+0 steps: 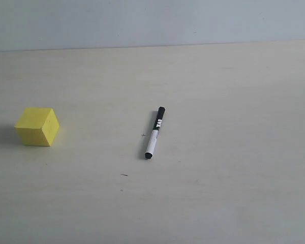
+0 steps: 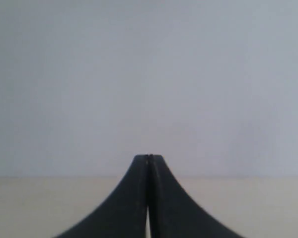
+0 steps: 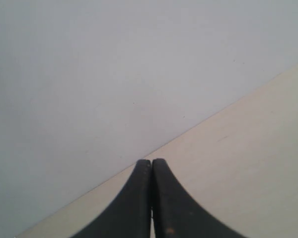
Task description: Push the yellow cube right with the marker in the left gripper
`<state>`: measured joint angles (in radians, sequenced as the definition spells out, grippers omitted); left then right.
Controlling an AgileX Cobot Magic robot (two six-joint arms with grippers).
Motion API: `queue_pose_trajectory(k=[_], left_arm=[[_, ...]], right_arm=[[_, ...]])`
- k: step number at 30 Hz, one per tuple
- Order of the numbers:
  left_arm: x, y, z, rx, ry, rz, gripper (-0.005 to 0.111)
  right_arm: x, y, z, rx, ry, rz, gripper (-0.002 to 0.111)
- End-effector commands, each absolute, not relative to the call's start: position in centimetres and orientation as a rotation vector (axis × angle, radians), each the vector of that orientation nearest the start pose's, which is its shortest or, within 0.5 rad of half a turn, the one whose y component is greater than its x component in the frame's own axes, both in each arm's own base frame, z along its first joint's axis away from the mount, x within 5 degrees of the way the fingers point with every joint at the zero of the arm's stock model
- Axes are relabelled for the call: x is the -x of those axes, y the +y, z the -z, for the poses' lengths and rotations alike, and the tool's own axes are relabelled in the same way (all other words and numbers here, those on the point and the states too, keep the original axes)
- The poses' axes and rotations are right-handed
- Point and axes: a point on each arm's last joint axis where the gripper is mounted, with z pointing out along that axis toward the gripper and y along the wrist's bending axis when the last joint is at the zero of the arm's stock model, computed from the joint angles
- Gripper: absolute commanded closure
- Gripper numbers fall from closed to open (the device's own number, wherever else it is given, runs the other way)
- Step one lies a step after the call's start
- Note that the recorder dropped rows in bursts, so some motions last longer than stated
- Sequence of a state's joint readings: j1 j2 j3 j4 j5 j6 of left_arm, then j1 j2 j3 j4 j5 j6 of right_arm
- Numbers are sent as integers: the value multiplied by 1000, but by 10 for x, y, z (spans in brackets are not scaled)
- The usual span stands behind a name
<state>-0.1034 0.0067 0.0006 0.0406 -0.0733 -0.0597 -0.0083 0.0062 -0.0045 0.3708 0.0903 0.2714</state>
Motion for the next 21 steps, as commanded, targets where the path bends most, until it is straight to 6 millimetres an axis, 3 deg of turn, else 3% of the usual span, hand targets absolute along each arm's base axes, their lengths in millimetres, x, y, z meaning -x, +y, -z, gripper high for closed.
queue_pose_trajectory(k=[1,5,9,14,17,21], left_arm=[[-50,-6,-237,173,1212,444,107],[-46,-6,-246,300,1091,690,107],[-31,-6,-268,192,811,700,107],[-18,-5,-279,136,626,722,107],[-19,-4,-279,151,630,728,107],[-37,-8,-261,253,906,798,107]], right_arm=[[-56,2,-206,-475,1515,-506,108],[-56,2,-206,-475,1515,-506,108],[-56,2,-206,-475,1515,-506,108],[-56,2,-206,-475,1515,-506,108],[-56,2,-206,-475,1515,-506,108],[-56,2,-206,-475,1515,-506,108]])
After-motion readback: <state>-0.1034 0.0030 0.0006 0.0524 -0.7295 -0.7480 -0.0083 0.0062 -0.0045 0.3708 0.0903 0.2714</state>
